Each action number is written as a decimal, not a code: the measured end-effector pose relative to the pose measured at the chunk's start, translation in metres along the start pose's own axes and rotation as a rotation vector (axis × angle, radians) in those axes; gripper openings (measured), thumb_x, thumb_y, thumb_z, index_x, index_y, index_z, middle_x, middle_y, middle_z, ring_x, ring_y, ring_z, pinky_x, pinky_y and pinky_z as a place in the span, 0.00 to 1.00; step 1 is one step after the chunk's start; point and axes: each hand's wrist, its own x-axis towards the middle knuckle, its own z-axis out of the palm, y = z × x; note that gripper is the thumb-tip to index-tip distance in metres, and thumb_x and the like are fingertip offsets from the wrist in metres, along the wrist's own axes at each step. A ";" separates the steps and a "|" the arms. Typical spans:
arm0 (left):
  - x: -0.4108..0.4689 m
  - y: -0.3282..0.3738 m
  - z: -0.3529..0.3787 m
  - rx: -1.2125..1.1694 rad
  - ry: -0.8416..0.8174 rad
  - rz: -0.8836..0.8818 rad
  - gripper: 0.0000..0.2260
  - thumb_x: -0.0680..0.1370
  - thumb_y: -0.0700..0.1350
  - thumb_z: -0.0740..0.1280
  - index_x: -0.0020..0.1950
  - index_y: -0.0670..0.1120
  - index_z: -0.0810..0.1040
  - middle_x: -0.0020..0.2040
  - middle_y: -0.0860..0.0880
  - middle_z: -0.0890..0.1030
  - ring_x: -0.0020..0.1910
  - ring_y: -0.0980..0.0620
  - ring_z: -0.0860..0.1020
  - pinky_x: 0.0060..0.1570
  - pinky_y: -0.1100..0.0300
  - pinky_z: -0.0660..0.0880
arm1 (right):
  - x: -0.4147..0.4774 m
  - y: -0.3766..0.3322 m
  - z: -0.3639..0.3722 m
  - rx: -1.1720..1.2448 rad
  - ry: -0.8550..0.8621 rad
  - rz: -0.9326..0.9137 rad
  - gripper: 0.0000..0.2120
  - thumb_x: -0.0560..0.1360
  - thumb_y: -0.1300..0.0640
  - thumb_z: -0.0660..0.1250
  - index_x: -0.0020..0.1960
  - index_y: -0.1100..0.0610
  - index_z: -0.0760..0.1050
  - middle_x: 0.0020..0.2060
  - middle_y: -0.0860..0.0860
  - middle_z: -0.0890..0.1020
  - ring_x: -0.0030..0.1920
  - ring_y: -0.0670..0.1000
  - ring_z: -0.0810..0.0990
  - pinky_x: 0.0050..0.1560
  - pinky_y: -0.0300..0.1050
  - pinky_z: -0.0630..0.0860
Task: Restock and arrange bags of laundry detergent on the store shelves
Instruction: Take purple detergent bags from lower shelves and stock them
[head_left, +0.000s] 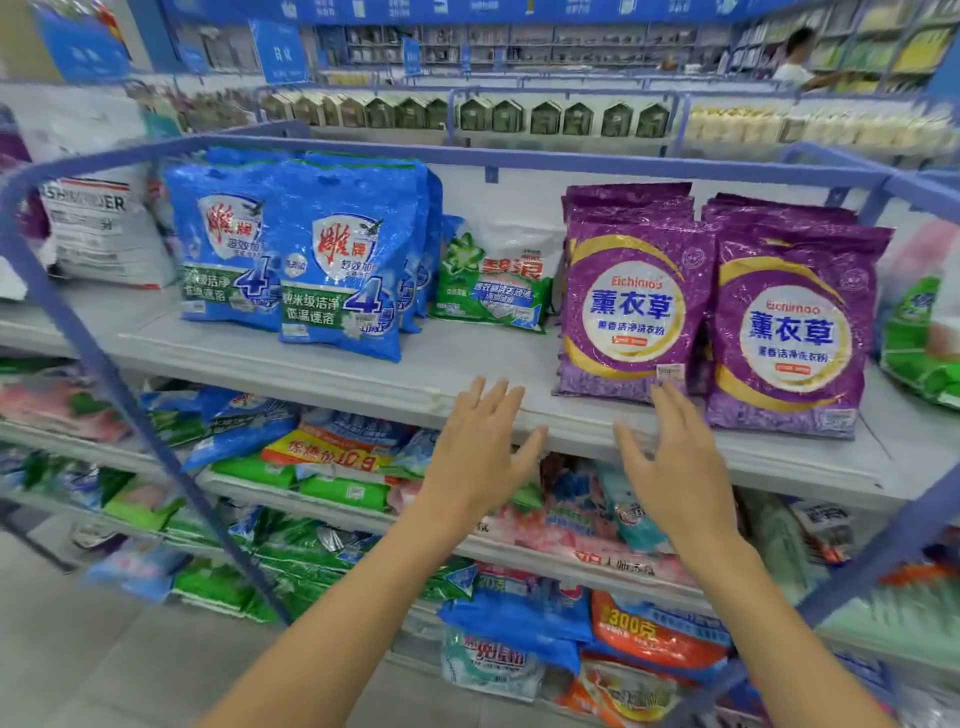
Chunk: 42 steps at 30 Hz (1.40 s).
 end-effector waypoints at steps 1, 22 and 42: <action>-0.013 -0.009 -0.005 0.008 0.007 0.000 0.27 0.84 0.57 0.60 0.80 0.46 0.63 0.81 0.46 0.63 0.82 0.45 0.53 0.79 0.49 0.53 | -0.012 -0.008 0.004 -0.007 -0.012 -0.009 0.32 0.83 0.45 0.62 0.81 0.57 0.59 0.81 0.51 0.60 0.81 0.52 0.56 0.79 0.52 0.57; -0.327 -0.235 -0.147 0.172 0.124 -0.463 0.26 0.80 0.59 0.62 0.70 0.43 0.77 0.69 0.45 0.78 0.70 0.42 0.73 0.73 0.50 0.66 | -0.223 -0.233 0.167 -0.082 -0.428 -0.366 0.31 0.82 0.37 0.57 0.77 0.56 0.67 0.75 0.51 0.71 0.75 0.51 0.67 0.76 0.48 0.62; -0.340 -0.463 -0.254 0.132 0.217 -0.806 0.25 0.81 0.58 0.64 0.75 0.49 0.72 0.76 0.49 0.71 0.76 0.47 0.66 0.74 0.53 0.64 | -0.172 -0.471 0.362 0.075 -0.653 -0.542 0.27 0.82 0.39 0.60 0.75 0.54 0.68 0.71 0.50 0.75 0.71 0.52 0.71 0.68 0.50 0.71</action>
